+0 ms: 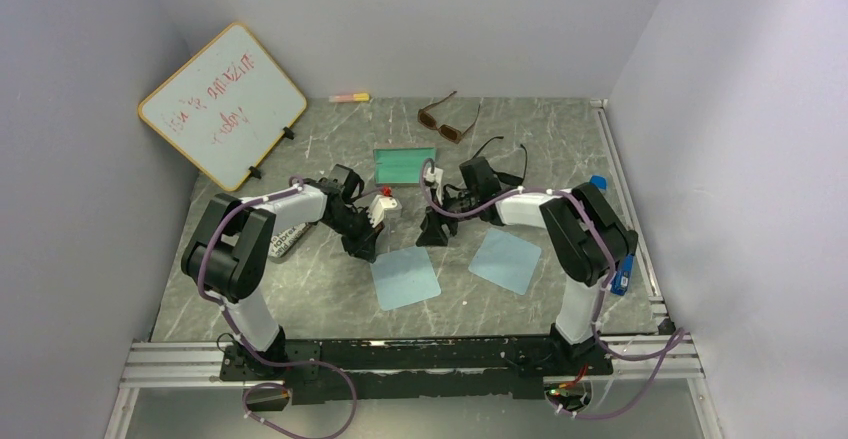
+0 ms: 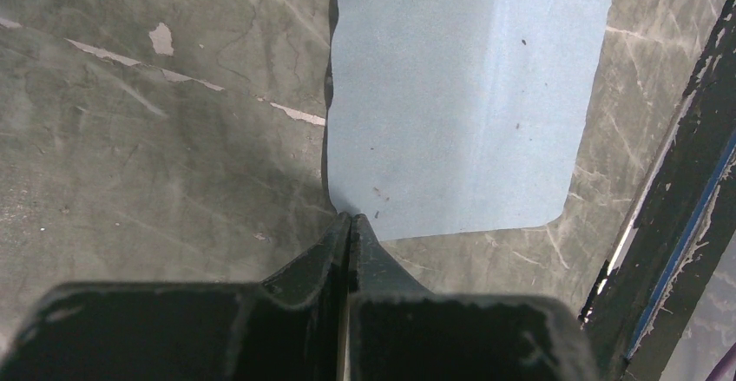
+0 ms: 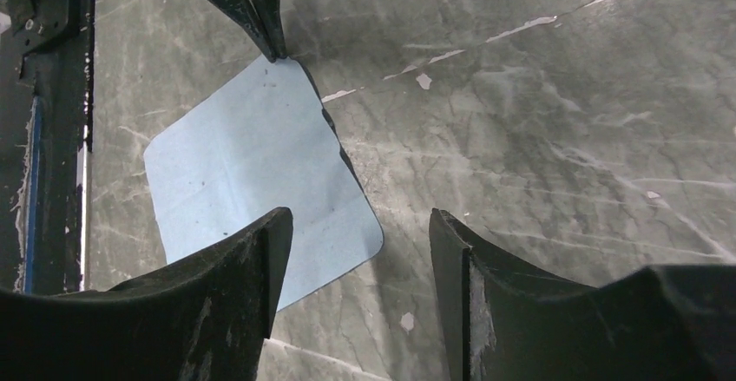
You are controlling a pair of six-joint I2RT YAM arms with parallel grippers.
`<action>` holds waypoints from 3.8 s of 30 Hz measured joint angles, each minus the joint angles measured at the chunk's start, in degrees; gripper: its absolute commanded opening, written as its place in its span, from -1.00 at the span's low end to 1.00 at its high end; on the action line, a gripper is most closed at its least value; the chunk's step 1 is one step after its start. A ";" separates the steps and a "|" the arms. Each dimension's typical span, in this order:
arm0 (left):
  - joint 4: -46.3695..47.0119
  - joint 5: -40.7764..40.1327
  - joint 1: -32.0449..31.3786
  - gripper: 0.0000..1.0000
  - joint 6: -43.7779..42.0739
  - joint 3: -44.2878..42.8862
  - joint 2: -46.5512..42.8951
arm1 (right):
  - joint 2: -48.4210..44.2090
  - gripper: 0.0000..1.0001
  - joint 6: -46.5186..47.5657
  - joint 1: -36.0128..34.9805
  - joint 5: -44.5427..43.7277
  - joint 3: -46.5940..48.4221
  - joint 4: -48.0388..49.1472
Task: Organize the sunglasses
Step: Fold the glasses cleaning cloth at the center of the board.
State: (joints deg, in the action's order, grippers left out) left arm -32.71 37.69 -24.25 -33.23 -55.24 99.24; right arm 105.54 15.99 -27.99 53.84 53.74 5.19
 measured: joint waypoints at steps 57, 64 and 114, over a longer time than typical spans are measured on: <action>0.72 -0.04 -0.09 -0.90 0.00 0.70 -0.68 | 5.49 -0.18 6.56 -2.12 -0.24 7.39 -15.78; 0.76 -0.04 -0.11 -0.90 0.00 0.81 -0.76 | 5.49 -0.24 6.64 -2.12 0.09 7.39 -16.59; 0.79 -0.02 -0.11 -0.90 0.00 0.92 -0.83 | 6.23 -1.00 4.33 -2.12 -1.27 7.41 -15.19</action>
State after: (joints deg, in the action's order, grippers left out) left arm -31.92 37.67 -24.36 -33.23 -54.33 98.41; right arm 111.77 20.32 -30.11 52.58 61.14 -10.00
